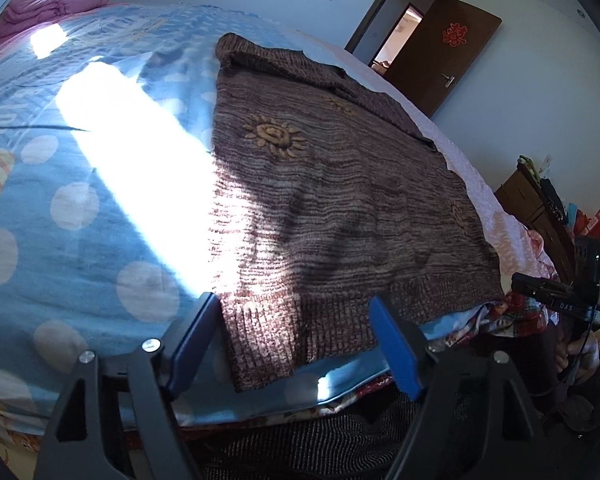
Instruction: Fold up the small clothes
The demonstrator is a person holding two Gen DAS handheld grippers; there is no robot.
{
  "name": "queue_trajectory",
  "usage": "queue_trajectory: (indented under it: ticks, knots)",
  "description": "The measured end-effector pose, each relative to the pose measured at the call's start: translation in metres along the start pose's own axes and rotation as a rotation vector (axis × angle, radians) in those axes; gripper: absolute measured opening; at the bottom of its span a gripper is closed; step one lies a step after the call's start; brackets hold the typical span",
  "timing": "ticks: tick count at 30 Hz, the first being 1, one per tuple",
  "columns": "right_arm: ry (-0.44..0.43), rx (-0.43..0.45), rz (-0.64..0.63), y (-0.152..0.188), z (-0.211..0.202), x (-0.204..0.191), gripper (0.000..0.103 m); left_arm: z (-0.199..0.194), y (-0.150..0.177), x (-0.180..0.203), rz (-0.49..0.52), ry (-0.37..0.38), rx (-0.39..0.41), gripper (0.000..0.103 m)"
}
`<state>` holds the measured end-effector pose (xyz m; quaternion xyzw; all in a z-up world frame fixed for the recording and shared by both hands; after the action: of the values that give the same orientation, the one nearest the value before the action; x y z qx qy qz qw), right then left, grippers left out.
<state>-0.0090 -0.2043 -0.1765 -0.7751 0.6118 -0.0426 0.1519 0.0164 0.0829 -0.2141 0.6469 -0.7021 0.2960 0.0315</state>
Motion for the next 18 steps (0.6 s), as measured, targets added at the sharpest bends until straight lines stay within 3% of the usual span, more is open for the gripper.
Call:
queue_trajectory:
  ticks: [2,4,6,8,9,10,11,13,16,18]
  knots:
    - [-0.025,-0.019,0.032,-0.001,0.011,0.004,0.051,0.001,0.0,0.001,-0.011,0.025,0.009,0.089]
    - [0.013,-0.015,0.015,-0.003,0.014,0.002,0.051,0.002,0.0,0.001,-0.017,0.029,0.014,0.089]
    - [-0.031,-0.045,-0.003,-0.002,0.021,-0.005,0.051,0.003,0.001,0.001,-0.019,0.022,0.019,0.087]
    - [-0.073,-0.059,0.002,-0.002,0.027,-0.009,0.049,0.003,0.002,0.001,-0.017,0.013,0.018,0.075]
    - [-0.074,-0.065,0.009,-0.002,0.031,-0.009,0.039,0.003,0.001,0.0,-0.023,0.02,0.014,0.071]
    - [-0.068,-0.075,0.018,-0.001,0.034,-0.006,0.025,0.002,0.001,-0.002,-0.035,0.032,0.014,0.058]
    - [-0.075,-0.08,0.033,0.0,0.037,-0.003,0.023,0.003,0.001,-0.005,-0.055,0.051,0.009,0.036]
    - [-0.129,-0.068,0.065,-0.001,0.033,0.001,0.012,0.01,0.003,-0.01,-0.103,0.099,-0.034,0.011]
    - [-0.21,-0.038,0.093,-0.006,0.016,0.003,0.01,0.009,0.003,-0.011,-0.123,0.122,-0.028,0.011]
    - [-0.253,-0.007,0.098,-0.014,0.002,0.002,0.009,0.001,-0.002,-0.007,-0.102,0.099,-0.012,0.01]
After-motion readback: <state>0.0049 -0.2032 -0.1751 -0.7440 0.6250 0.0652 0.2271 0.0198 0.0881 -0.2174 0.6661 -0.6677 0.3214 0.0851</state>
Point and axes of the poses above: each gripper's, at about its wrist camera, not at the fingertips, and z roughly the way its jaws point, x to its right, y to its underside, the point moved 7 cm from there along z, roughly the way its jaws point, and after that the axes turned 14 degrees about -x, right-handed, at the moved point
